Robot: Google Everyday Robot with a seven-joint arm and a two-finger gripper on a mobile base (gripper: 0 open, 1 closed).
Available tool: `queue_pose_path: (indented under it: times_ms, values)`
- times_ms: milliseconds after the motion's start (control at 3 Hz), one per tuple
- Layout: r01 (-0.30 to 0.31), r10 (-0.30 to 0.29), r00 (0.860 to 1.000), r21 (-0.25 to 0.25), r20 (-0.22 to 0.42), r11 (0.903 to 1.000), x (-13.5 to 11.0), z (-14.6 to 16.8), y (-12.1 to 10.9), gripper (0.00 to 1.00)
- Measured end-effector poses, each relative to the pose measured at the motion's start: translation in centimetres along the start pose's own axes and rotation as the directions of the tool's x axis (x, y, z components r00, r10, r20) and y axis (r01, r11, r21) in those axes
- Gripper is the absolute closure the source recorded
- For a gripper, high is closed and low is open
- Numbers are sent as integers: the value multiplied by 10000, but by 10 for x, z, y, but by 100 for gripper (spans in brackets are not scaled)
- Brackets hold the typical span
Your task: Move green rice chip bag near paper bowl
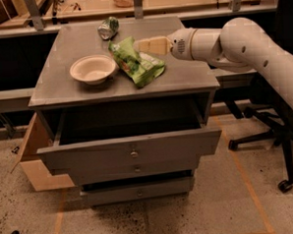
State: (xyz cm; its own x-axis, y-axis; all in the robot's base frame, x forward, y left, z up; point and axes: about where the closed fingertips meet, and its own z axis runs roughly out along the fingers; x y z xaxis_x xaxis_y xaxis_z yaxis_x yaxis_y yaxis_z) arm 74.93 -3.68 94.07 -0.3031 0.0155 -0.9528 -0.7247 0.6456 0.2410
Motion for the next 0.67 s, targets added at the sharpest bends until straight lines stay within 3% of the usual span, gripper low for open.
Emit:
queue_pose_path:
  times_ms: [333, 667]
  values:
    - [134, -188, 9994, 1821, 281, 9832, -9, -57, -22, 0]
    - [498, -640, 9976, 3690, 264, 9281, -20, -101, -27, 0]
